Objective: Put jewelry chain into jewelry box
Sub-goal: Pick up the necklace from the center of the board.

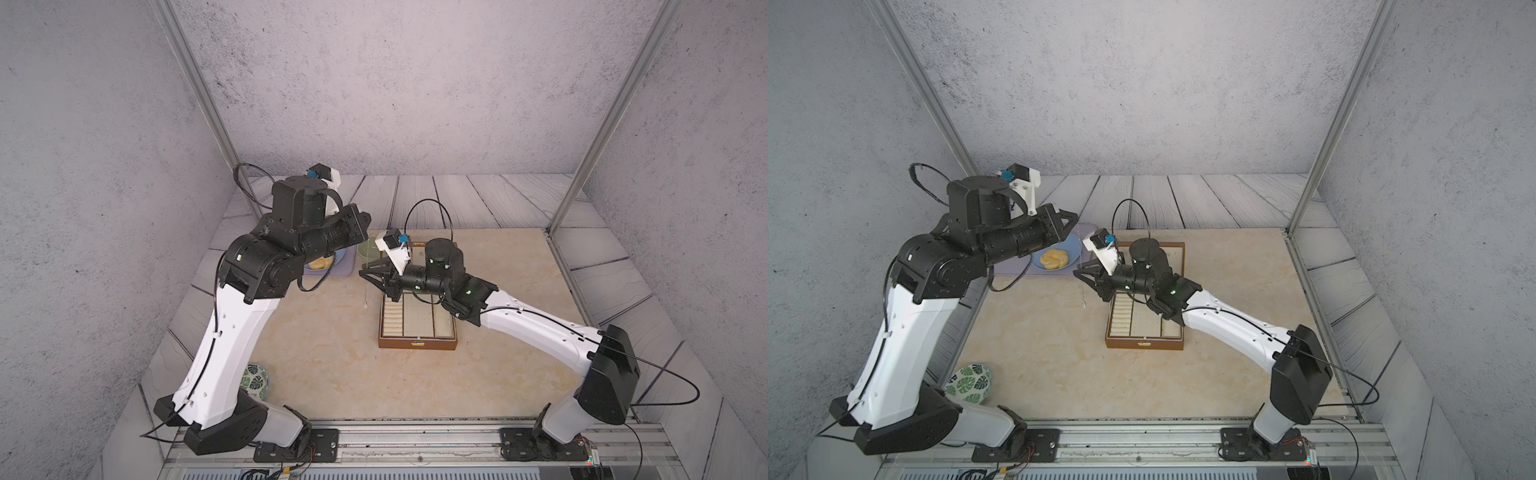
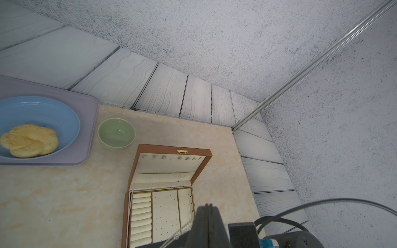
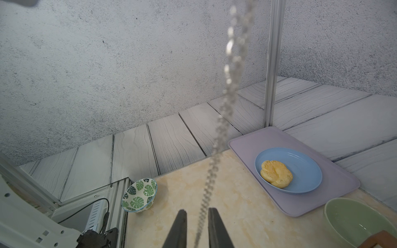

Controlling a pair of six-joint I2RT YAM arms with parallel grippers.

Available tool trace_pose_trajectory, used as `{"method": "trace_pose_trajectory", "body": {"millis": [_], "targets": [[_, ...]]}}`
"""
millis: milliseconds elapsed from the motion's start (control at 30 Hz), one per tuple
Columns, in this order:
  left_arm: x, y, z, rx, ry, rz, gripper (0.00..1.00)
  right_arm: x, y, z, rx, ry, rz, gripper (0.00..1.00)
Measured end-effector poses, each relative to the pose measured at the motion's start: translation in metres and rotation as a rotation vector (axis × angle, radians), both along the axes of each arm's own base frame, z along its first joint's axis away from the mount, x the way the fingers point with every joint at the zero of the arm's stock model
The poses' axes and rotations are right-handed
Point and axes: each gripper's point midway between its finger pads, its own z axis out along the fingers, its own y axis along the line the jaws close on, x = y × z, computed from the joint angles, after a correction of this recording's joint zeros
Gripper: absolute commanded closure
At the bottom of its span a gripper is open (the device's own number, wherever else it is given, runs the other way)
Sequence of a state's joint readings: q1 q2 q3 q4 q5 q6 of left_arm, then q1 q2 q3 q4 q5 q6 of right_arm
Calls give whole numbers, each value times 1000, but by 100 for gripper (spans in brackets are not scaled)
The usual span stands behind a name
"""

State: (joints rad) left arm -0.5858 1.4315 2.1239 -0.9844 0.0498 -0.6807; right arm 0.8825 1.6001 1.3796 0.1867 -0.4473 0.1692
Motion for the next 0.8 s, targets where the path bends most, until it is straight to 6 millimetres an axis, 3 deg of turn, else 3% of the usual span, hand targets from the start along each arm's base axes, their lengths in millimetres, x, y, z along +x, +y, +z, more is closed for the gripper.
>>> {"method": "trace_pose_trajectory", "body": {"millis": [300, 500, 600, 800], "targets": [[0, 0, 0, 0, 0, 0, 100, 1, 1, -2, 0, 7, 0, 81], [0, 0, 0, 0, 0, 0, 100, 1, 1, -1, 3, 10, -2, 90], [0, 0, 0, 0, 0, 0, 100, 1, 1, -1, 5, 12, -3, 100], [0, 0, 0, 1, 0, 1, 100, 3, 1, -1, 5, 12, -11, 100]]}}
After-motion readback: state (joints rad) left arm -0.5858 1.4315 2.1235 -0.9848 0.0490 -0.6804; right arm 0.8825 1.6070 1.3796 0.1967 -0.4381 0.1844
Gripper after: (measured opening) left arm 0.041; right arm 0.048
